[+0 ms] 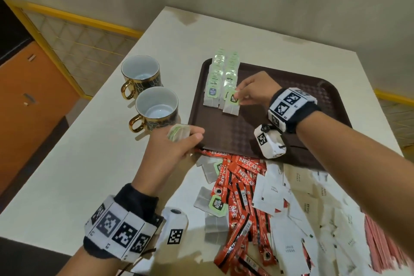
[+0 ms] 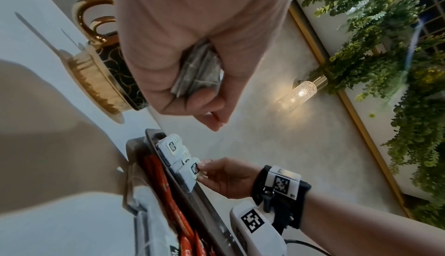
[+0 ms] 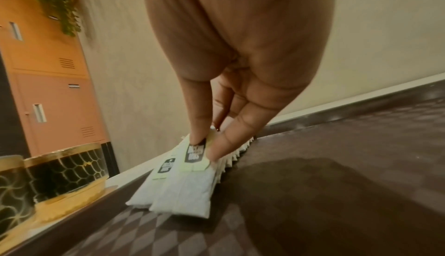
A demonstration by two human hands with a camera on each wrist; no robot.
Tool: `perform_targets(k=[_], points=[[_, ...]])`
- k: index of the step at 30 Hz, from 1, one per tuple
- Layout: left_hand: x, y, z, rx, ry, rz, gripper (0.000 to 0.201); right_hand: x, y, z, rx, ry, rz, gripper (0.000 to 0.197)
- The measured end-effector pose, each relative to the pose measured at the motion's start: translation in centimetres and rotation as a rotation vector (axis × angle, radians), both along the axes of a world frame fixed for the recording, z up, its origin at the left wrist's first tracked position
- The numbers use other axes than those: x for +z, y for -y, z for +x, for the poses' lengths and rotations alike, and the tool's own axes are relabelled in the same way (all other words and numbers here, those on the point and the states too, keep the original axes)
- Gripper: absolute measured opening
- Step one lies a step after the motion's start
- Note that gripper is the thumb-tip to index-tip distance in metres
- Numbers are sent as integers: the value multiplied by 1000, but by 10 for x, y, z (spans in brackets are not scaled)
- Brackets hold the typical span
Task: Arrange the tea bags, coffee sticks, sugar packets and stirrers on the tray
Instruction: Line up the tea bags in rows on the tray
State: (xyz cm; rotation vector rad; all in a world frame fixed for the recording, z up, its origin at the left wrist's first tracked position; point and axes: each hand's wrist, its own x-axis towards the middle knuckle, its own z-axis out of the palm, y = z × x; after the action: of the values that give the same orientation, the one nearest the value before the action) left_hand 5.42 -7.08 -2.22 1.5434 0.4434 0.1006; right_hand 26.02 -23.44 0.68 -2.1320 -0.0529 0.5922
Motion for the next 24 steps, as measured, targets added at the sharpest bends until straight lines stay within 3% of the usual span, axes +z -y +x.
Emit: perform_targets(k=[20,24], points=[[-2,1,5,-4,-71,-29,9,1,-6,7,-111,-3,73,20],[0,0,3,6,-80,-59,11,12,0,11,-166,116,73,18]])
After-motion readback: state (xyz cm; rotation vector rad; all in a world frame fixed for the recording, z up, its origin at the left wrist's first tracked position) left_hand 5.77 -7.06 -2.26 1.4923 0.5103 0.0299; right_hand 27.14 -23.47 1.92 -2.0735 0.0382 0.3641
